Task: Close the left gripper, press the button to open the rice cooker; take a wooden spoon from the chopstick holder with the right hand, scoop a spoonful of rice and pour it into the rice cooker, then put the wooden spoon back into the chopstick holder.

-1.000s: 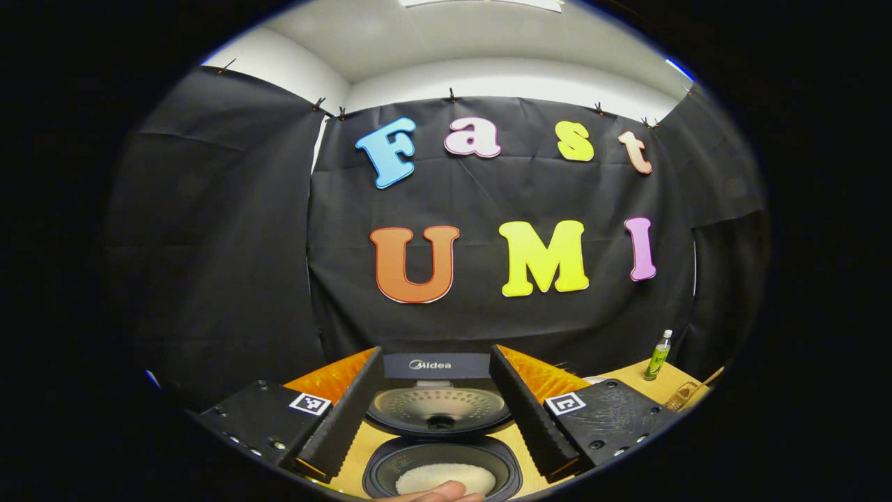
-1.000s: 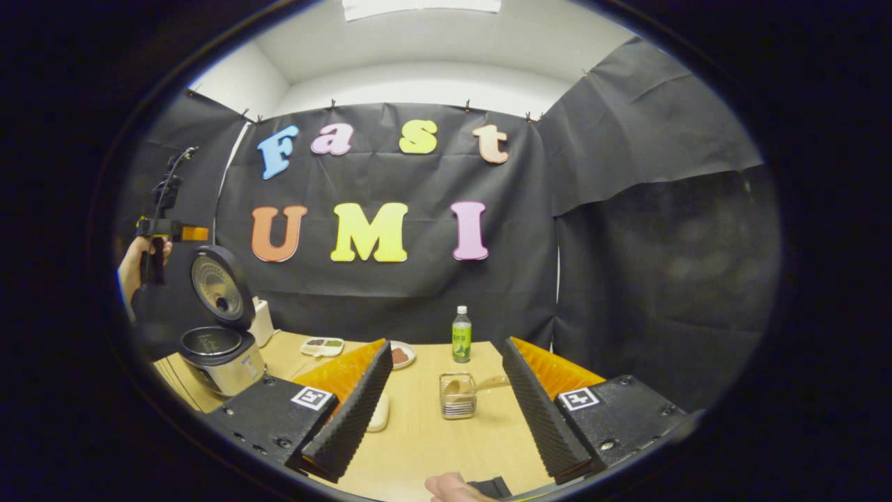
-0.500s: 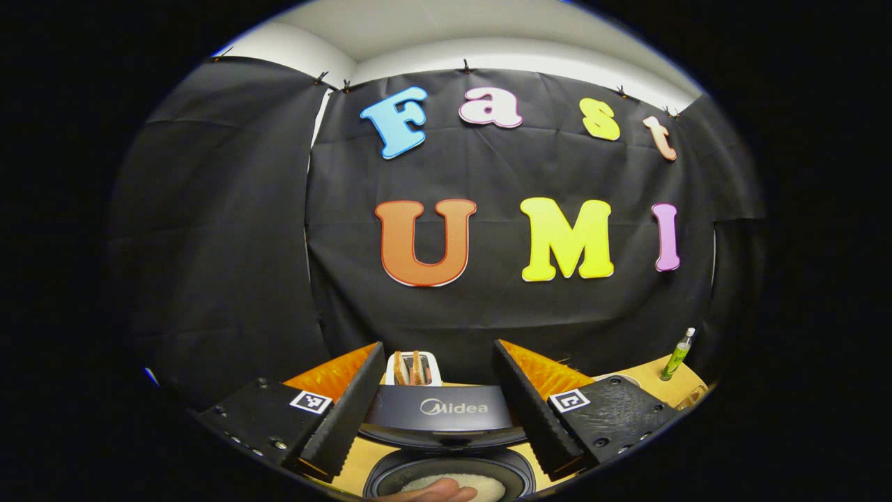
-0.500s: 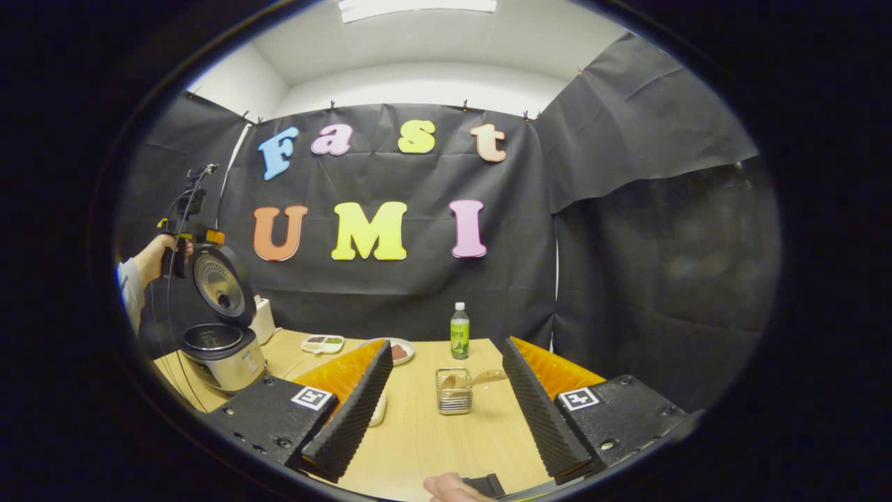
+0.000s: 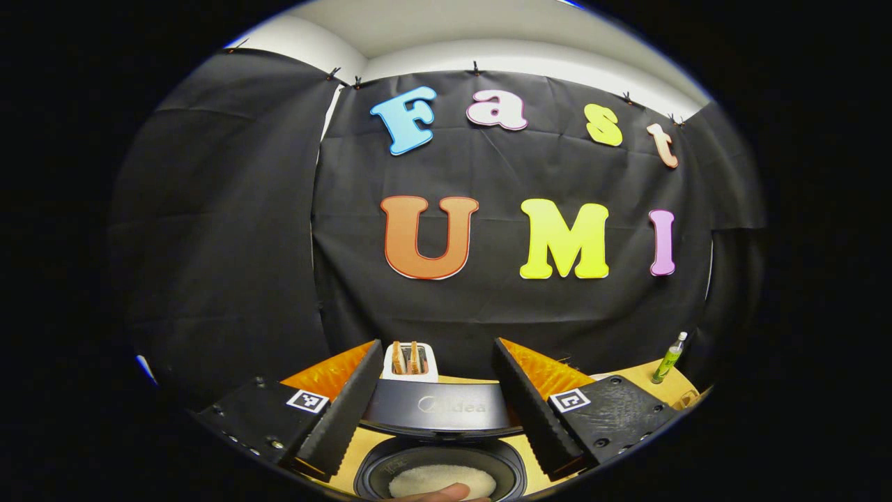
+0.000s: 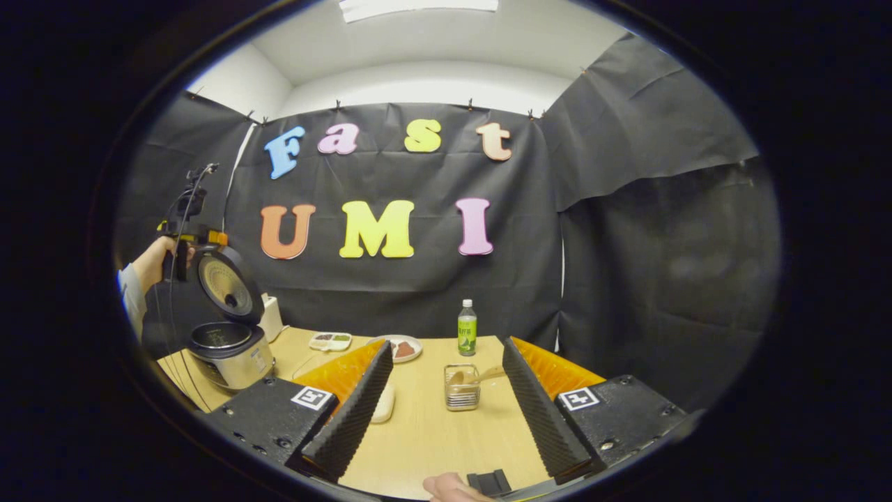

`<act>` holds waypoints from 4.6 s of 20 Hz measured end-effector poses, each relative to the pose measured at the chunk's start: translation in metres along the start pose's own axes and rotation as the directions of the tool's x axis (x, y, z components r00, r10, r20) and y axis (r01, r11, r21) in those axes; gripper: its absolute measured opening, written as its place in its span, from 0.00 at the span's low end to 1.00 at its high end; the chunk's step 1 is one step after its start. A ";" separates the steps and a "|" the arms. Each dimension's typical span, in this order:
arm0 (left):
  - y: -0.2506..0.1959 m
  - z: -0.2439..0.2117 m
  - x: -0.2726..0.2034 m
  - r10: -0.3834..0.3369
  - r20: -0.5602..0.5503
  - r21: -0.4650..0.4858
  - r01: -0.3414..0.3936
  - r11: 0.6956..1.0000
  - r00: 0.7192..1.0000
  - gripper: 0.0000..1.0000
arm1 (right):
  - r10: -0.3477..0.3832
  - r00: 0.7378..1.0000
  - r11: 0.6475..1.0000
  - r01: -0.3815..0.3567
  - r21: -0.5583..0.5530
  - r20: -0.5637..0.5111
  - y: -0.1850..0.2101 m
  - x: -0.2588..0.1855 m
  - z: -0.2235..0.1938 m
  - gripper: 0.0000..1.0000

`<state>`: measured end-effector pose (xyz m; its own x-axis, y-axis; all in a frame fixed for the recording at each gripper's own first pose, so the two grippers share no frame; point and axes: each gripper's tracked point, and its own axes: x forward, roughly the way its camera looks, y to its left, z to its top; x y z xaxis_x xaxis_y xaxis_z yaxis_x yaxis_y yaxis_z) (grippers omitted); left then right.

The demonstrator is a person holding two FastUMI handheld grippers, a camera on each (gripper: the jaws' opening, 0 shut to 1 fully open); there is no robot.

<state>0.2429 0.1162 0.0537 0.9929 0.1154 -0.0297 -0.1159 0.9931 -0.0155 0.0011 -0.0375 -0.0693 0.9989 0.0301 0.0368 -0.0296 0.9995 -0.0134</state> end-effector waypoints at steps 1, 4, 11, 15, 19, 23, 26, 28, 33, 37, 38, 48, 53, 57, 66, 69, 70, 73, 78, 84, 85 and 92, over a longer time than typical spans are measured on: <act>0.001 -0.002 -0.003 -0.006 0.000 -0.001 0.006 1.000 1.000 1.00 | -0.001 1.000 1.000 0.001 0.006 -0.002 0.001 -0.001 -0.001 1.00; 0.000 -0.011 -0.019 -0.021 -0.004 0.001 0.021 1.000 1.000 1.00 | 0.003 1.000 1.000 -0.003 0.016 -0.007 0.003 -0.008 -0.003 1.00; -0.001 -0.046 -0.048 -0.036 -0.055 0.007 0.037 0.999 0.998 1.00 | 0.018 1.000 0.999 -0.017 0.029 -0.021 0.013 -0.012 -0.009 1.00; -0.002 -0.077 -0.063 -0.044 -0.085 0.018 0.046 0.999 0.995 1.00 | 0.014 0.999 0.999 -0.012 0.045 -0.043 0.016 -0.008 -0.019 1.00; -0.004 -0.103 -0.075 -0.038 -0.096 0.021 0.040 0.999 0.995 1.00 | 0.027 0.998 0.999 -0.025 0.037 -0.049 0.026 -0.008 -0.022 1.00; -0.006 -0.124 -0.085 -0.036 -0.095 0.025 0.039 0.999 0.995 0.99 | 0.038 0.998 0.999 -0.037 0.036 -0.053 0.034 -0.008 -0.024 1.00; -0.008 -0.150 -0.091 -0.041 -0.112 0.028 0.044 0.999 0.993 1.00 | 0.051 0.997 0.998 -0.049 0.043 -0.059 0.041 -0.010 -0.028 1.00; -0.008 -0.166 -0.093 -0.042 -0.119 0.027 0.046 0.999 0.992 1.00 | 0.055 0.996 0.998 -0.053 0.036 -0.066 0.043 -0.010 -0.030 1.00; -0.009 -0.183 -0.098 -0.031 -0.083 0.032 0.033 0.999 0.996 1.00 | 0.056 0.995 0.998 -0.054 0.030 -0.079 0.045 -0.009 -0.036 1.00; -0.010 -0.198 -0.102 -0.020 -0.094 0.031 0.023 0.999 0.995 0.93 | 0.056 0.995 0.998 -0.054 0.033 -0.086 0.045 -0.008 -0.037 1.00; -0.011 -0.195 -0.103 -0.021 -0.072 0.031 0.023 0.999 0.997 1.00 | 0.059 0.995 0.998 -0.056 0.035 -0.085 0.046 -0.009 -0.037 1.00; -0.010 -0.197 -0.102 0.011 -0.004 0.035 -0.011 0.999 1.000 1.00 | 0.057 0.995 0.998 -0.056 0.017 -0.078 0.048 -0.009 -0.031 1.00; -0.018 -0.164 -0.115 0.004 -0.002 0.035 -0.003 0.999 1.000 0.96 | 0.052 0.997 0.999 -0.052 0.009 -0.063 0.049 -0.003 -0.020 1.00; -0.030 -0.126 -0.141 0.013 0.014 0.038 -0.013 0.999 1.000 0.96 | 0.042 0.998 0.999 -0.042 0.004 -0.040 0.047 -0.001 -0.005 1.00; -0.087 -0.092 -0.212 -0.029 0.020 0.065 0.028 0.997 0.999 0.96 | 0.020 1.000 1.000 -0.020 -0.024 -0.015 0.041 0.005 0.019 1.00; -0.096 -0.091 -0.223 -0.025 0.020 0.066 0.023 0.998 0.999 0.96 | 0.009 1.000 0.999 -0.009 -0.030 -0.017 0.035 0.008 0.021 1.00; -0.100 -0.092 -0.223 -0.028 0.016 0.060 0.027 0.998 0.999 0.96 | 0.004 1.000 0.999 -0.004 -0.033 -0.016 0.032 0.009 0.022 1.00; -0.109 -0.100 -0.230 -0.037 0.005 0.057 0.037 0.998 0.999 0.96 | -0.003 1.000 0.999 0.002 -0.035 -0.014 0.026 0.009 0.023 1.00; -0.127 -0.112 -0.243 -0.069 -0.003 0.070 0.069 0.995 0.998 0.96 | 0.002 1.000 1.000 -0.002 -0.016 -0.028 0.026 0.008 0.017 1.00; -0.124 -0.106 -0.252 -0.075 0.003 0.074 0.075 0.994 0.997 0.96 | -0.016 1.000 1.000 0.016 -0.008 -0.027 0.018 0.004 0.019 1.00; -0.126 -0.109 -0.254 -0.084 -0.001 0.072 0.084 0.994 0.996 0.96 | -0.020 1.000 1.000 0.020 -0.003 -0.024 0.016 0.004 0.020 1.00; -0.131 -0.114 -0.254 -0.094 -0.004 0.095 0.093 0.991 0.996 0.96 | -0.010 0.999 1.000 0.010 0.000 -0.047 0.022 0.007 0.009 1.00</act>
<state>0.0029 -0.0457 -0.0503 0.9993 0.0219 -0.0317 -0.0194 0.9969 0.0768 0.0072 -0.0156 -0.0608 0.9998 0.0193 -0.0100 -0.0194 0.9997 -0.0133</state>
